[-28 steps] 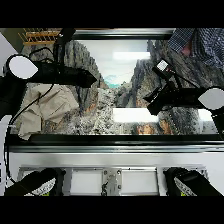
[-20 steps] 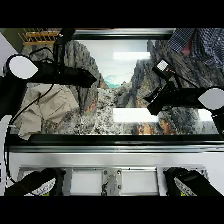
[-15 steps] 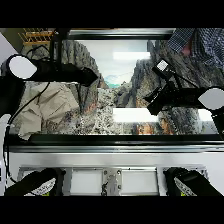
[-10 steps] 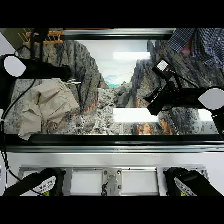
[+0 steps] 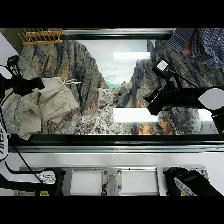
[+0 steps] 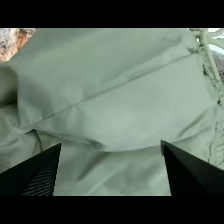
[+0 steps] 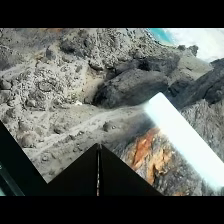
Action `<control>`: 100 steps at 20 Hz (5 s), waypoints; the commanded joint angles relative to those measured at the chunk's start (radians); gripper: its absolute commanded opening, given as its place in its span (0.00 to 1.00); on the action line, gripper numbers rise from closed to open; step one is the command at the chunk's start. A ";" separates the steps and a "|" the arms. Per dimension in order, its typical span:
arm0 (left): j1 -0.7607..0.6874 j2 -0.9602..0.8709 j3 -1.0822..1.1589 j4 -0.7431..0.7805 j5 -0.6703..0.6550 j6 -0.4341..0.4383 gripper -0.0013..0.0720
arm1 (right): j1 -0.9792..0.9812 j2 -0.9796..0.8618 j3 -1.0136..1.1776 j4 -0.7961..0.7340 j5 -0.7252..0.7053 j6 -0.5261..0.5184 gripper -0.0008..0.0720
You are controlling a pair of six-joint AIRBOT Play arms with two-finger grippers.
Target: Fold the clothes and pants, and hang the long-sleeved shirts on hangers.
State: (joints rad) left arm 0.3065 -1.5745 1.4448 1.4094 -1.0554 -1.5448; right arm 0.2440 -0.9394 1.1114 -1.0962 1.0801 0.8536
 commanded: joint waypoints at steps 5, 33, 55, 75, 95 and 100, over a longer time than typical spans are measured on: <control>-0.002 -0.140 0.000 -0.155 0.137 0.004 0.98 | 0.001 0.000 0.001 0.000 0.000 0.000 0.05; -0.925 0.143 0.000 -0.222 0.102 -0.084 0.86 | -0.357 0.111 0.003 -0.250 -0.084 0.457 0.05; -0.390 -0.259 -0.078 -0.540 0.119 -0.070 0.86 | -0.355 -0.023 0.000 -0.066 0.021 0.456 0.05; -0.386 -0.208 -0.068 -0.537 0.141 -0.035 0.02 | -0.344 -0.690 0.028 0.469 -0.164 0.314 0.90; -0.356 0.575 0.340 -0.537 0.123 0.093 0.02 | -0.277 0.165 0.335 0.165 0.007 0.327 0.05; -0.395 0.736 0.402 -0.536 0.161 0.098 0.02 | -0.277 0.311 0.335 0.165 0.064 0.433 0.05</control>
State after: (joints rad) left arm -0.0708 -0.9318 1.8095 0.8707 -0.9298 -1.4559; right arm -0.0334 -0.7162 1.4445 -0.9226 1.1007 1.2171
